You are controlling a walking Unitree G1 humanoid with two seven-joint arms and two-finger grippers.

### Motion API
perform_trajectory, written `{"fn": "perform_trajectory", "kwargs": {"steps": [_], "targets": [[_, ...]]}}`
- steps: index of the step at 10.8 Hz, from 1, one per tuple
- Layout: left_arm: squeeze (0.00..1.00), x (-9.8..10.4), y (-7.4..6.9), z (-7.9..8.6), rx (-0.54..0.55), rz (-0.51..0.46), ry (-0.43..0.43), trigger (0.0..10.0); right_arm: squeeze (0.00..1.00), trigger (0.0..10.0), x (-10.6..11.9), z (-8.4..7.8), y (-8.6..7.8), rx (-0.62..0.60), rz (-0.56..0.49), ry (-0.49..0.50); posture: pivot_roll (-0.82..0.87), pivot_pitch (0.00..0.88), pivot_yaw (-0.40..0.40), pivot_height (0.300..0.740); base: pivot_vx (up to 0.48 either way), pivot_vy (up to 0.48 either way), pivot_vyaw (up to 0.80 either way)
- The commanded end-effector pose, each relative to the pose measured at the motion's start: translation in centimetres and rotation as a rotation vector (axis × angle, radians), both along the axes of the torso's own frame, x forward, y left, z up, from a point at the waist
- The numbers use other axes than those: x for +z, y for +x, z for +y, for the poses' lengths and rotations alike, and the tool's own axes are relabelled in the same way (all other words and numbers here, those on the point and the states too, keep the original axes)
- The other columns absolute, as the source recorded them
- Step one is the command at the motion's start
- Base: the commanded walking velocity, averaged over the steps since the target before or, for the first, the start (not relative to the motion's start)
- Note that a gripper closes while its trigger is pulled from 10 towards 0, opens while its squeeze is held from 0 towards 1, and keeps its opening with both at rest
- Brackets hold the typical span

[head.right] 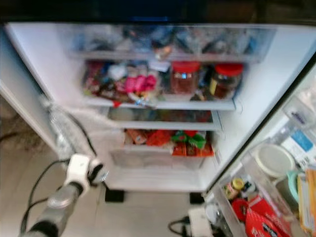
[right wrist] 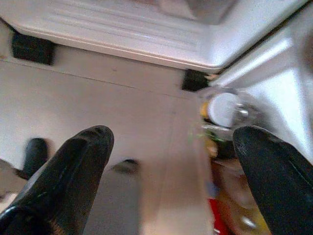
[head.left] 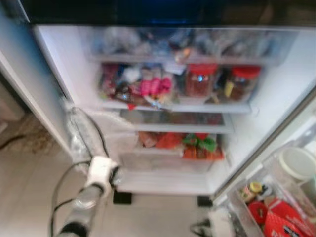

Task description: Restocking fridge

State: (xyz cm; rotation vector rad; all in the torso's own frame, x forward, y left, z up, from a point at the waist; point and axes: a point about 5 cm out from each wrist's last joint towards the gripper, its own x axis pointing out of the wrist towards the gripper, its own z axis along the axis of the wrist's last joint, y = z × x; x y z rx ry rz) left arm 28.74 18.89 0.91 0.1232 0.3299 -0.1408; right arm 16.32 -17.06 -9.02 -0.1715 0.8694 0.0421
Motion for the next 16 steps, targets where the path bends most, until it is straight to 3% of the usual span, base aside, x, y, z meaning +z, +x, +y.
{"fn": "perform_trajectory", "kwargs": {"steps": [1,8,16], "targets": [[0.0,0.1,0.1,-0.6,-0.016,-0.006,-0.021,10.0,0.0,10.0,-0.3,-0.9,-0.8,-0.007,0.027,-0.022,-0.09,0.087,0.017,0.74,0.0,0.0,0.0],[0.0,1.7,1.1,-1.6,-0.117,-0.064,-0.035,10.0,0.0,10.0,-0.3,0.7,-0.6,0.02,0.024,0.001,-0.08,0.086,0.017,0.74,0.0,0.0,0.0],[0.0,1.5,0.9,-1.7,-0.129,-0.049,-0.021,10.0,0.0,10.0,-0.2,0.5,-0.4,0.03,0.012,0.007,-0.08,0.067,0.017,0.74,0.0,0.0,0.0]]}}
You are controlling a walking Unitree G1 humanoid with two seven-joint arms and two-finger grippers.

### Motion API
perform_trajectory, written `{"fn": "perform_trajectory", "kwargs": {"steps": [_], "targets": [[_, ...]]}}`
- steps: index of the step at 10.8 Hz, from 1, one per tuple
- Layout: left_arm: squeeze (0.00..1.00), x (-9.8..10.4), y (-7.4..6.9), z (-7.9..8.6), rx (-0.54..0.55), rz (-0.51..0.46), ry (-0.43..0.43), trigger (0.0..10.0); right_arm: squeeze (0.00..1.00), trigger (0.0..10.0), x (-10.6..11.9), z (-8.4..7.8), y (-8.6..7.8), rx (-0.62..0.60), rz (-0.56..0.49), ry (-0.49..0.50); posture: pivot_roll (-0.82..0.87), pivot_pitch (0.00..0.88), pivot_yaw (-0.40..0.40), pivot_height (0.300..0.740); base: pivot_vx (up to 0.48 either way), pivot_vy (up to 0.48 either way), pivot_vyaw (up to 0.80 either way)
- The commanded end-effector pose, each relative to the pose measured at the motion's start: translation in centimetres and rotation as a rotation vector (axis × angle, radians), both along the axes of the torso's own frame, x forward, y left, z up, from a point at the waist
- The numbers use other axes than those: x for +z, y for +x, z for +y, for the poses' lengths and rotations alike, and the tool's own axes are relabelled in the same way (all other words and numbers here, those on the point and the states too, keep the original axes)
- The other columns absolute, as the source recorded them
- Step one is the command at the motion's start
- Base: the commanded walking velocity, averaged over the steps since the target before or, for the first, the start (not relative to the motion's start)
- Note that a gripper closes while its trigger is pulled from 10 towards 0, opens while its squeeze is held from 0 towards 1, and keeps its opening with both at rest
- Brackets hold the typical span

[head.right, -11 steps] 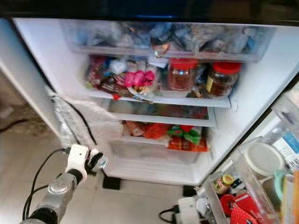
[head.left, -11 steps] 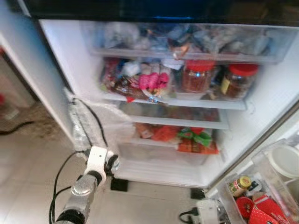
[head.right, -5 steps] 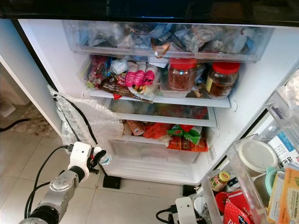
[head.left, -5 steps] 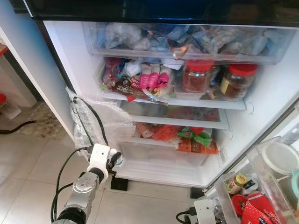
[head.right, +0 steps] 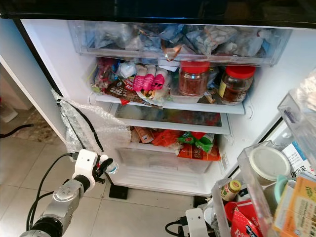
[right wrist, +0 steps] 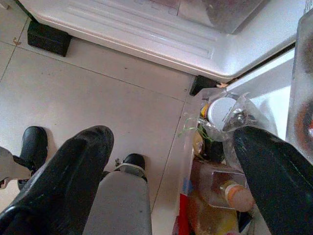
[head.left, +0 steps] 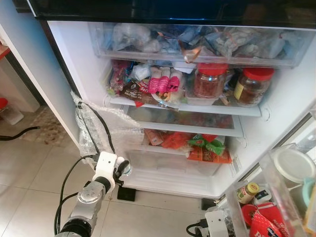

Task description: Restocking fridge

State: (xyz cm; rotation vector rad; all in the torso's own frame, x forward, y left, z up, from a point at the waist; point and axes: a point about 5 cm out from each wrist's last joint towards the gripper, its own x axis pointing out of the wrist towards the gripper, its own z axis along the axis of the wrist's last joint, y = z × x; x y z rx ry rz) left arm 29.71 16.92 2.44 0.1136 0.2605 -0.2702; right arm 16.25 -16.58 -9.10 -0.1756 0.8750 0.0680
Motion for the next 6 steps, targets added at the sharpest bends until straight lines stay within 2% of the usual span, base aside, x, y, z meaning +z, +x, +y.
{"fn": "perform_trajectory", "kwargs": {"steps": [1,6], "targets": [[0.0,-0.1,-0.1,0.22,-0.002,0.01,0.015,10.0,0.0,10.0,-0.1,0.07,-0.3,0.006,0.002,0.0,-0.08,0.069,0.018,0.74,0.0,0.0,0.0],[0.0,-0.25,-0.25,0.23,-0.002,0.017,0.018,10.0,0.0,10.0,-0.04,0.2,-0.15,0.005,-0.004,0.002,-0.08,0.078,0.018,0.74,0.0,0.0,0.0]]}}
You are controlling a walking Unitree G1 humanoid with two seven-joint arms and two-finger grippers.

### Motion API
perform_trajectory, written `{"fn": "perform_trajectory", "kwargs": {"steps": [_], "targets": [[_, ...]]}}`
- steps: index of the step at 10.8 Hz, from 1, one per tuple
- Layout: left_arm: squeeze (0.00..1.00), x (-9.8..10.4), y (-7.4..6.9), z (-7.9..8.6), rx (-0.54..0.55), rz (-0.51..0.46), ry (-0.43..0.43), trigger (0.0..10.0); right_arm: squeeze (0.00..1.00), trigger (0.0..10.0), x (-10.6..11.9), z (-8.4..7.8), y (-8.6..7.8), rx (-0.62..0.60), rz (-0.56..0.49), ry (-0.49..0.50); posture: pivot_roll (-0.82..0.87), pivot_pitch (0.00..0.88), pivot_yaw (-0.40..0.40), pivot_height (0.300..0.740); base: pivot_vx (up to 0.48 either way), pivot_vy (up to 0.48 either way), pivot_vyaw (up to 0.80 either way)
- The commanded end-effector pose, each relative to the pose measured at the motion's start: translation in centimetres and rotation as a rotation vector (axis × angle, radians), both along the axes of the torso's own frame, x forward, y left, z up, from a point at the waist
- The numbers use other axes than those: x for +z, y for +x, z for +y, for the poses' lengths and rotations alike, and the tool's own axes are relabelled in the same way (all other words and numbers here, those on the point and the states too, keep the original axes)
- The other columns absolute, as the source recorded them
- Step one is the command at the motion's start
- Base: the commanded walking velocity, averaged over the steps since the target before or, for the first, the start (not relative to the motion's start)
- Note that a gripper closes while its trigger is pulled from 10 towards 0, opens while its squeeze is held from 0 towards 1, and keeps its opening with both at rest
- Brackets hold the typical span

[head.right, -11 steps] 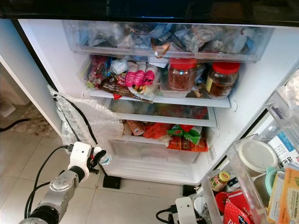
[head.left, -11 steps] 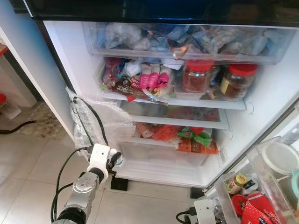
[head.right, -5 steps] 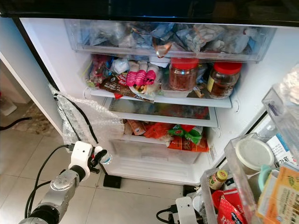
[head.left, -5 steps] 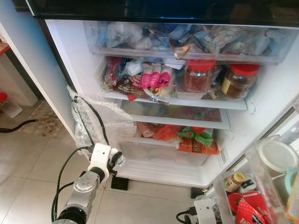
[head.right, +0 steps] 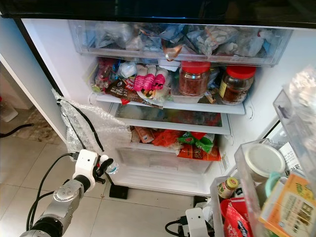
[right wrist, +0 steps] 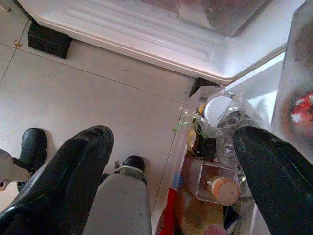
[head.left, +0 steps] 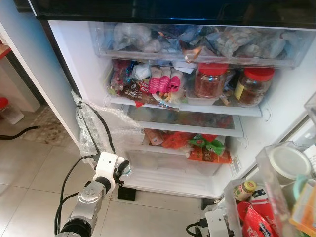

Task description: Restocking fridge

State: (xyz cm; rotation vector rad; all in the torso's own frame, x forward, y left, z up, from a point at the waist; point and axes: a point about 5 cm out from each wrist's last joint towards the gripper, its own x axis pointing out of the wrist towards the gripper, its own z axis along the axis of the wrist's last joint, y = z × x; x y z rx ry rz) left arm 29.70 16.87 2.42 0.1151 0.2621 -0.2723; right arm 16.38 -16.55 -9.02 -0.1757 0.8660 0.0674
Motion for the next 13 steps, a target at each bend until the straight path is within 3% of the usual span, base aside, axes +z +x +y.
{"fn": "perform_trajectory", "kwargs": {"steps": [1,13], "targets": [[0.0,-0.26,-0.26,0.24,0.0,0.016,0.016,10.0,0.0,10.0,-0.07,0.21,-0.17,0.005,0.002,0.002,-0.08,0.081,0.018,0.74,0.0,0.0,0.0],[0.0,-0.2,-0.26,0.17,-0.007,0.013,0.021,10.0,0.0,10.0,-0.41,0.18,-0.88,0.002,0.033,0.001,-0.08,0.088,0.019,0.74,0.0,0.0,0.0]]}}
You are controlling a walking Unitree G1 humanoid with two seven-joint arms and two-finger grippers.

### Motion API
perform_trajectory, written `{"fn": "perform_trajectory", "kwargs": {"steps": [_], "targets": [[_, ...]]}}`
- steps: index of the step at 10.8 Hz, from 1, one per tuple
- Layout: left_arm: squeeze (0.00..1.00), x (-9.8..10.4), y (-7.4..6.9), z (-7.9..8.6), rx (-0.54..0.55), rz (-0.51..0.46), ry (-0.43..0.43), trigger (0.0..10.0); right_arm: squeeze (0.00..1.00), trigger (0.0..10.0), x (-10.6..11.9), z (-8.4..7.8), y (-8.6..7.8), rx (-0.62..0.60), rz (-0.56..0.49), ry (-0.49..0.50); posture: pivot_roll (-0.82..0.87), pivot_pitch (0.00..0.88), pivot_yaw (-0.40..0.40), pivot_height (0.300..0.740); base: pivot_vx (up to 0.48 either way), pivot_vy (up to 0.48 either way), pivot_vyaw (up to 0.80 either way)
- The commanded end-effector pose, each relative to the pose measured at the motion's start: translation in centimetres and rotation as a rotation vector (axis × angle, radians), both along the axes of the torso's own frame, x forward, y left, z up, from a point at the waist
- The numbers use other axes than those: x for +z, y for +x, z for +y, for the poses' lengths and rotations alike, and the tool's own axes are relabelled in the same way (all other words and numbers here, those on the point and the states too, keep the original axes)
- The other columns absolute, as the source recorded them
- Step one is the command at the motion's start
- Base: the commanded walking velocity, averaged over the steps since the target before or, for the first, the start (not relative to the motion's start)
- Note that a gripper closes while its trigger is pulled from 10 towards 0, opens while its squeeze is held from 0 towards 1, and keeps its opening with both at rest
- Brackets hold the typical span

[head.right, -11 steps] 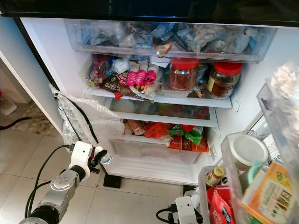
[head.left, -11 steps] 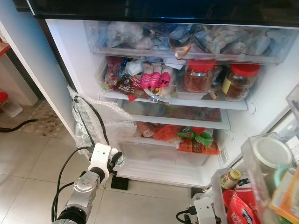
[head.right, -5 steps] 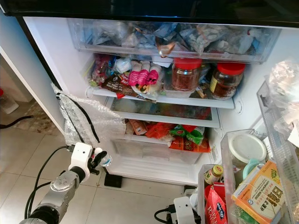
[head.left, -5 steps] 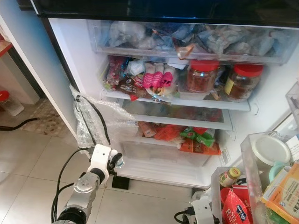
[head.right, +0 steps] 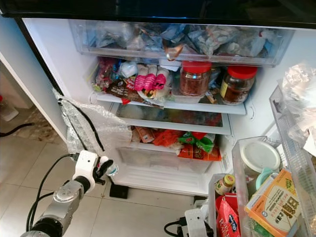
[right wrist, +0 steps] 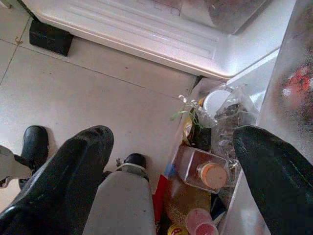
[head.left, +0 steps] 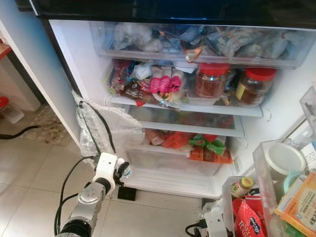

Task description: Restocking fridge

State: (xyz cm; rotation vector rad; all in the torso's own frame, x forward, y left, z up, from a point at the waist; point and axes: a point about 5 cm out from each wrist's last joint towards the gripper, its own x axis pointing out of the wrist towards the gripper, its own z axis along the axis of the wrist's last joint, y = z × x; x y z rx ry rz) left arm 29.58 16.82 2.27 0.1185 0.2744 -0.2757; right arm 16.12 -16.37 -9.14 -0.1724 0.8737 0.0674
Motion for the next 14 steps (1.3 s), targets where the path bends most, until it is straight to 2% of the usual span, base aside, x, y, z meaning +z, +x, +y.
{"fn": "perform_trajectory", "kwargs": {"steps": [1,5,9,14], "targets": [[0.0,-0.04,-0.14,0.19,-0.006,0.0,0.016,10.0,0.0,10.0,-0.29,-0.01,-0.62,0.002,0.027,-0.001,-0.08,0.088,0.019,0.74,0.244,0.0,0.0],[0.0,-0.04,-0.14,0.03,-0.011,0.0,0.017,10.0,0.0,10.0,-0.4,-0.18,-0.79,-0.01,0.044,0.005,-0.08,0.084,0.018,0.74,0.248,0.0,-0.12],[0.0,-0.01,-0.12,0.09,-0.01,-0.002,0.02,10.0,0.0,10.0,-0.19,0.19,-0.35,0.003,0.019,0.014,-0.07,0.078,0.016,0.74,0.249,0.0,0.0],[0.0,0.51,0.0,-0.4,-0.058,-0.032,0.026,10.0,0.0,10.0,-0.19,0.23,-0.33,0.006,0.019,0.013,-0.08,0.075,0.016,0.74,0.0,0.0,0.0]]}}
